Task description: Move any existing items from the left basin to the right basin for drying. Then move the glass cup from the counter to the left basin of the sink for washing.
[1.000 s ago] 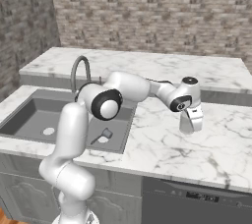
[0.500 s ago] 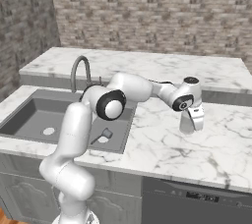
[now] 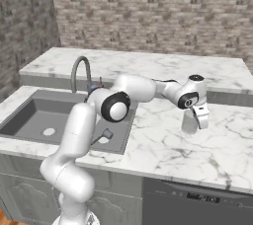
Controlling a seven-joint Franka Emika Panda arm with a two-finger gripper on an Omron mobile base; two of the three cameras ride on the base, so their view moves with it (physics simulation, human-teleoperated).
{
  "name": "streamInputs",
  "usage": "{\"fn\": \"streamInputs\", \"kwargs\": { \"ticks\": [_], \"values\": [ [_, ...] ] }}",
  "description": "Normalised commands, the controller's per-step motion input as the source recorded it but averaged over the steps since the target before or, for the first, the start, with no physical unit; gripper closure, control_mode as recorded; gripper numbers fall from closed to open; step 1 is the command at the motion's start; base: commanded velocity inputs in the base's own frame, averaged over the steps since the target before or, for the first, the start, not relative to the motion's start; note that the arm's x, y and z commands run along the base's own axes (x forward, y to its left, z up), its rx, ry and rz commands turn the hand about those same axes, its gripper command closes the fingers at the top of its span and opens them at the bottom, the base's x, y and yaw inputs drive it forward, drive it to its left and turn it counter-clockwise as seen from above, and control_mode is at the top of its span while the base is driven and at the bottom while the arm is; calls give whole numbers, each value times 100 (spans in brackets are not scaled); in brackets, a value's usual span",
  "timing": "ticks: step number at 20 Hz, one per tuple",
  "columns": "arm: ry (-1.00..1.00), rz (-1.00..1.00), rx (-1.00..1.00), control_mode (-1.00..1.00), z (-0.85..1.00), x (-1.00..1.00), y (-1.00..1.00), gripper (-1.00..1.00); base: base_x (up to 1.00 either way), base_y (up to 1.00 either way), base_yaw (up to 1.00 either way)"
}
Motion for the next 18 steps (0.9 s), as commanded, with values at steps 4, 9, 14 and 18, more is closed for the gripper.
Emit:
{"fn": "streamInputs", "kwargs": {
  "ticks": [4,9,14,18],
  "values": [
    [0,0,5,-100,-14,-1,0,-100,0,0,0],
    [1,3,6,-100,-21,-8,2,-100,0,0,0],
    [1,3,5,-100,-20,-4,3,-100,0,0,0],
    [2,3,1,-100,-25,-3,15,100,0,0,0]
  ]
}}
